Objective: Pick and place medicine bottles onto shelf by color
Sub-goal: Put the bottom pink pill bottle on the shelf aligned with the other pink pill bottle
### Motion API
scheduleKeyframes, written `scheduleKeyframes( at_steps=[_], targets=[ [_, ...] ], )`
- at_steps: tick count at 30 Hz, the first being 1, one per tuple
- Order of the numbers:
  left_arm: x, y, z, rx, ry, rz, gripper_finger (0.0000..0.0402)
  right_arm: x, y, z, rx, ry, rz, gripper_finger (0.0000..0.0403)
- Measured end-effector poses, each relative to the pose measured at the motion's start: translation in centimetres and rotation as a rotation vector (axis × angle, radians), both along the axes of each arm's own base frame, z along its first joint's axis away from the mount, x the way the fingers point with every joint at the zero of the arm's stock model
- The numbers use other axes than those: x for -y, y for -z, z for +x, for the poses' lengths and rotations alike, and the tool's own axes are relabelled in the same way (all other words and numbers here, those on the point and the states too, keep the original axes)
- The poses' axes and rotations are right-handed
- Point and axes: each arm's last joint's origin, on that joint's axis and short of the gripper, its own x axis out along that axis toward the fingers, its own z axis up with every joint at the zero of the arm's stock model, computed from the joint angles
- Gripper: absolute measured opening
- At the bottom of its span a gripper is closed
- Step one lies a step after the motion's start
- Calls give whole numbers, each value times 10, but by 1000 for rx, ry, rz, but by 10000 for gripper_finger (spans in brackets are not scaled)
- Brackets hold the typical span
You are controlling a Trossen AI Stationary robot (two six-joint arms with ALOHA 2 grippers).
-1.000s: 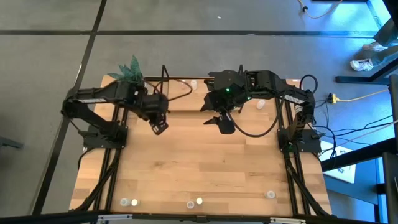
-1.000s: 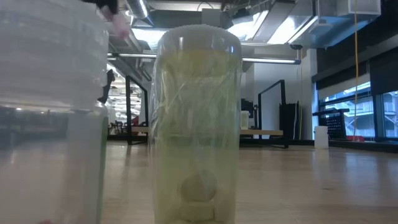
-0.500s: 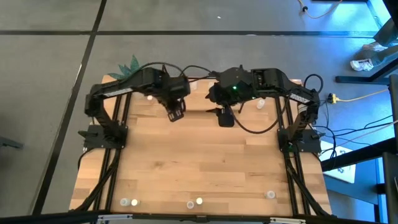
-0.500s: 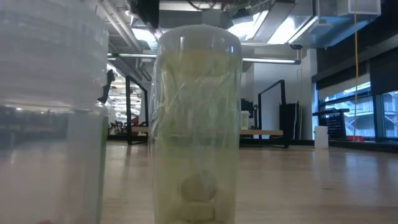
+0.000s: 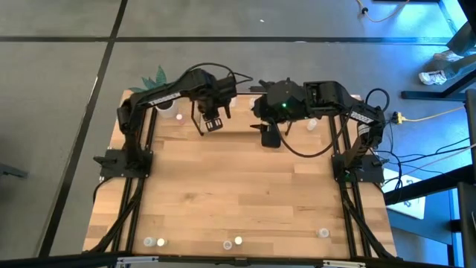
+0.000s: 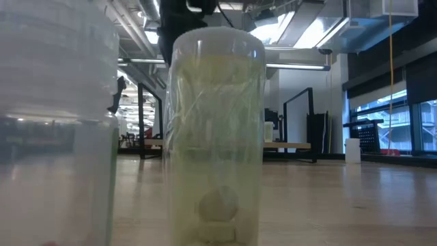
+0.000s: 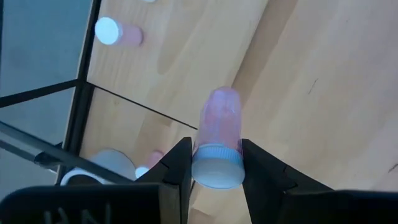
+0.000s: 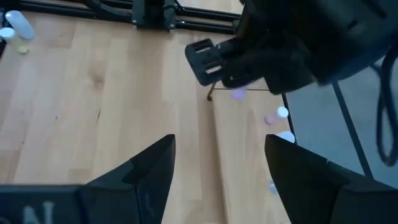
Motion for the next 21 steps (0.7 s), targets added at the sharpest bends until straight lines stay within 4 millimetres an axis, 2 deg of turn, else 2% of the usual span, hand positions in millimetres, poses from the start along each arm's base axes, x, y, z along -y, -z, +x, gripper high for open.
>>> scheduleKeyframes(
  at_steps=[6,15,21],
  targets=[
    [-8,12,6,-40,16,-14,94,0,-1,2,20,-1,-3,249],
    [-11,12,6,-24,-6,-2,94,0,-2,2,29,-2,-3,249],
    [-12,25,9,-29,-7,-2,94,0,-2,2,28,-2,-4,249]
  ],
)
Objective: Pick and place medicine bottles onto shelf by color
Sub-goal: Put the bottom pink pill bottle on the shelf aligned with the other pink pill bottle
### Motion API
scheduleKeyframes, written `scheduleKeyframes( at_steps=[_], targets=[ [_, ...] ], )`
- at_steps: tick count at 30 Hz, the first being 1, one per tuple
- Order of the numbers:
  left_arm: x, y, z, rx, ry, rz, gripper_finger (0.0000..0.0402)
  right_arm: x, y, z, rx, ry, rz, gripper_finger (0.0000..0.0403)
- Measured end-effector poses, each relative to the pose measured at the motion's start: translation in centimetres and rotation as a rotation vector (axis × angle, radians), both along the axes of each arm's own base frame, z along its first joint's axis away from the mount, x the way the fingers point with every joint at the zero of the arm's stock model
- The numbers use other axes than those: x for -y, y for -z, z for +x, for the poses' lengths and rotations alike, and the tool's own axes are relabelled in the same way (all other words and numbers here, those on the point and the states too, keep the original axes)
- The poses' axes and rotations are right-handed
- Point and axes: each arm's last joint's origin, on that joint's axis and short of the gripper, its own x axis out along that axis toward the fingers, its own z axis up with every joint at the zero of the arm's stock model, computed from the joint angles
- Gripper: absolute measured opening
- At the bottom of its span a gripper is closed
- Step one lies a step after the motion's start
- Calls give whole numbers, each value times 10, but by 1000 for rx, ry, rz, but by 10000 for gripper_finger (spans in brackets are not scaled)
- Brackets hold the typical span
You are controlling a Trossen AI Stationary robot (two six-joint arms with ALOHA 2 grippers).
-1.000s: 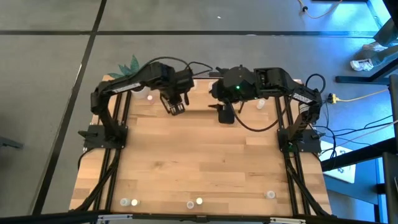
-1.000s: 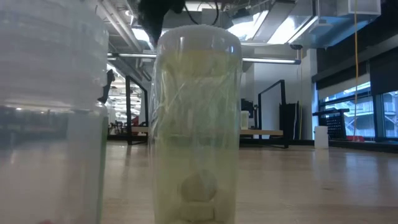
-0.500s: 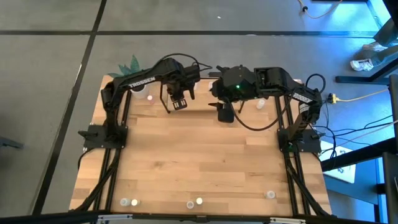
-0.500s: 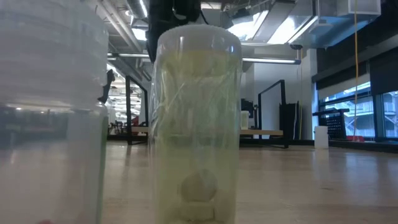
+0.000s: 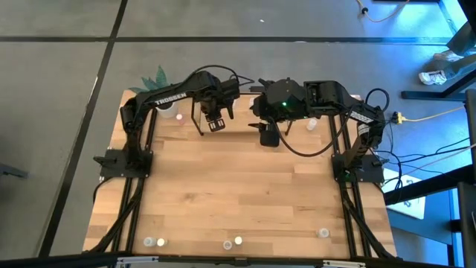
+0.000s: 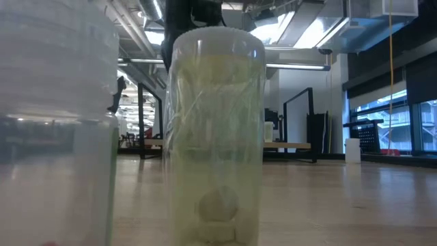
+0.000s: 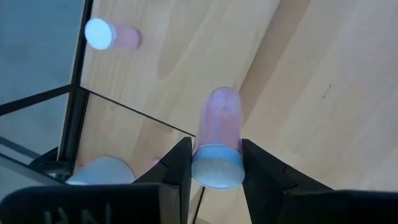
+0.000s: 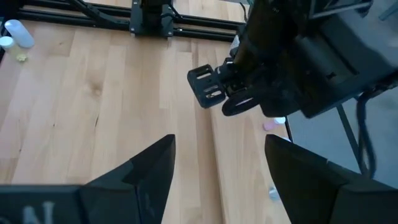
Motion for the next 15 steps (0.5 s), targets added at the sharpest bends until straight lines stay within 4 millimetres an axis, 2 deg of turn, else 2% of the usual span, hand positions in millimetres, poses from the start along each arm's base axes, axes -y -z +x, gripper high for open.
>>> scheduleKeyframes(
  at_steps=[9,15],
  targets=[
    [-5,20,6,-19,35,10,94,0,0,0,-1,0,0,249],
    [-9,45,19,-91,56,-7,94,0,0,1,1,0,0,249]
  ],
)
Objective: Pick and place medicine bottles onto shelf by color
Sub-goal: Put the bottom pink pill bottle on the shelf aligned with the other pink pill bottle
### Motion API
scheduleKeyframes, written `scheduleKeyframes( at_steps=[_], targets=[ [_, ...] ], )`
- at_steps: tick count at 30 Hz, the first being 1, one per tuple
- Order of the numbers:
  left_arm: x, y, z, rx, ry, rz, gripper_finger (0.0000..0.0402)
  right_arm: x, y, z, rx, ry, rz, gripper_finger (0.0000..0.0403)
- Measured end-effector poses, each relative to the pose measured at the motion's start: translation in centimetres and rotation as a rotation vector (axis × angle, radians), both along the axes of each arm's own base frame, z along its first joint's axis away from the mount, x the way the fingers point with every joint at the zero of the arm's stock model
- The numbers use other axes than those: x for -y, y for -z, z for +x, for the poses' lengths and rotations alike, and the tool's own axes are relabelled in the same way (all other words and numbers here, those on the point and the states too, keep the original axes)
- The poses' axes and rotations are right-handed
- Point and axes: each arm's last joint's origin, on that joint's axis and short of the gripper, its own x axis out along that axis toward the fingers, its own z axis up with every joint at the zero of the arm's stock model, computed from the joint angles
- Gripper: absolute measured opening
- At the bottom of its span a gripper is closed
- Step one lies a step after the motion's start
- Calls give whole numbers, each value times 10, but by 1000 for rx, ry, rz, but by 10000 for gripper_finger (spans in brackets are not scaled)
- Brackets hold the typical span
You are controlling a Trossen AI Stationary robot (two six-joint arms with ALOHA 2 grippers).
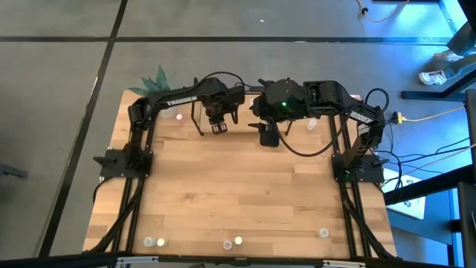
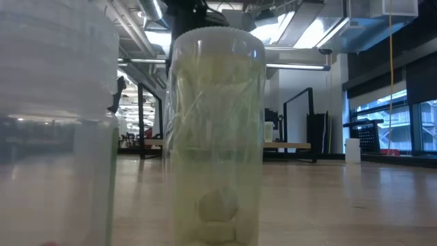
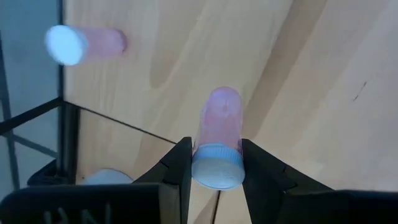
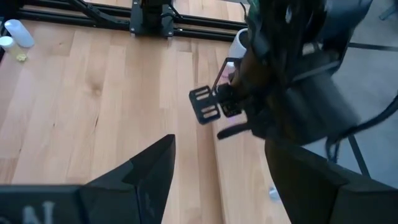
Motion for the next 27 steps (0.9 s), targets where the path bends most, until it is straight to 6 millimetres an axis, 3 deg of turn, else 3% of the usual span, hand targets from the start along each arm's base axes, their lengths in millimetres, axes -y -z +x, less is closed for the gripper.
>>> scheduleKeyframes(
  at_steps=[6,27],
  targets=[
    [-3,15,6,-53,43,7,94,0,0,0,4,0,0,249],
    [-14,14,7,-74,135,101,94,0,0,0,4,0,0,249]
  ],
)
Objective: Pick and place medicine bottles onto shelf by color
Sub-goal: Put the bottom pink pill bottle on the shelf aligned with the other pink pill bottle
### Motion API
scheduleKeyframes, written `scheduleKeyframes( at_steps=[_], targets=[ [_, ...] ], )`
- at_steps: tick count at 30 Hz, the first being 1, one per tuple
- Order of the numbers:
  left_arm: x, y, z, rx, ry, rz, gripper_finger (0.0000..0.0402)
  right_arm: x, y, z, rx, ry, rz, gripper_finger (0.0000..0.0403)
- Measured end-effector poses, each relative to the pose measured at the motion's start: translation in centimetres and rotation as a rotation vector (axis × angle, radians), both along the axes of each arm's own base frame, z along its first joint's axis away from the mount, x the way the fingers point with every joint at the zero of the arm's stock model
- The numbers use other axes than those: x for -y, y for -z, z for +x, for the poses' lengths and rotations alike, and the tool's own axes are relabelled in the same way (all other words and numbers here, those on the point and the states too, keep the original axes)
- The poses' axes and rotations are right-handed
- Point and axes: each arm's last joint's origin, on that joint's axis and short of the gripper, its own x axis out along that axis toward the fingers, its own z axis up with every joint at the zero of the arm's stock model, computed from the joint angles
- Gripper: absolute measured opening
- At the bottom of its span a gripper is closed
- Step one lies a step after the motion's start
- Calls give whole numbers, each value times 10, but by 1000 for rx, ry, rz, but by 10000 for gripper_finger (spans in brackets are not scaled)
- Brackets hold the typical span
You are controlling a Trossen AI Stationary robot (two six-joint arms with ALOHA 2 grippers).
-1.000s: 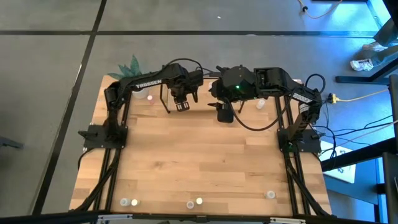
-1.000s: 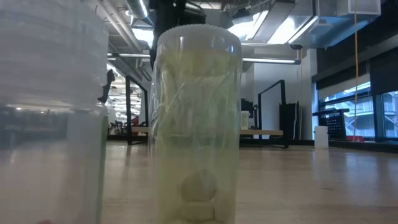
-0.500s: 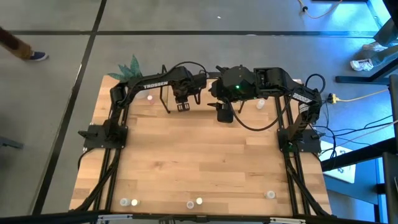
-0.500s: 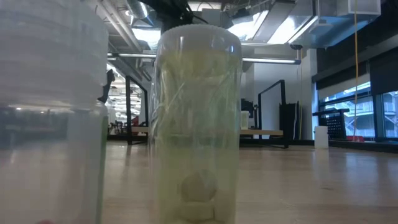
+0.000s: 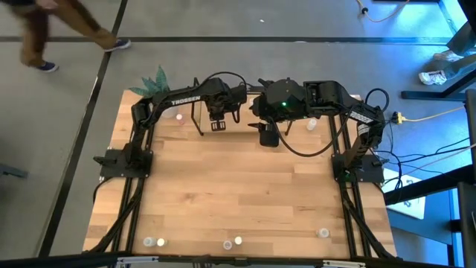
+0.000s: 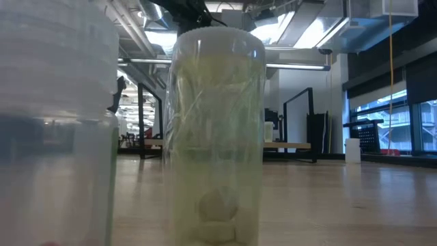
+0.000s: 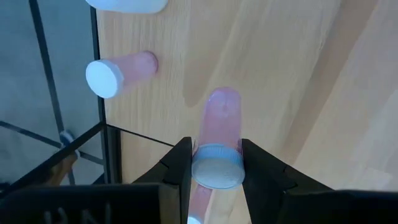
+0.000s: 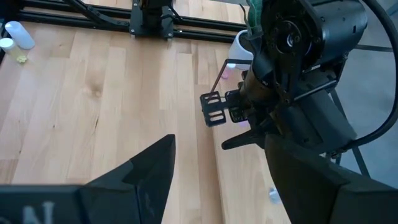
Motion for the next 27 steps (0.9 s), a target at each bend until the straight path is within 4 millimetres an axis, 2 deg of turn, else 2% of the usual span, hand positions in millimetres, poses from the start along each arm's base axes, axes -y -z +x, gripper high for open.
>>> scheduleKeyframes(
  at_steps=[18,27],
  targets=[
    [-8,26,9,-75,13,8,95,0,0,0,1,0,0,249],
    [-13,27,10,-55,8,26,95,0,0,0,1,0,0,249]
  ],
)
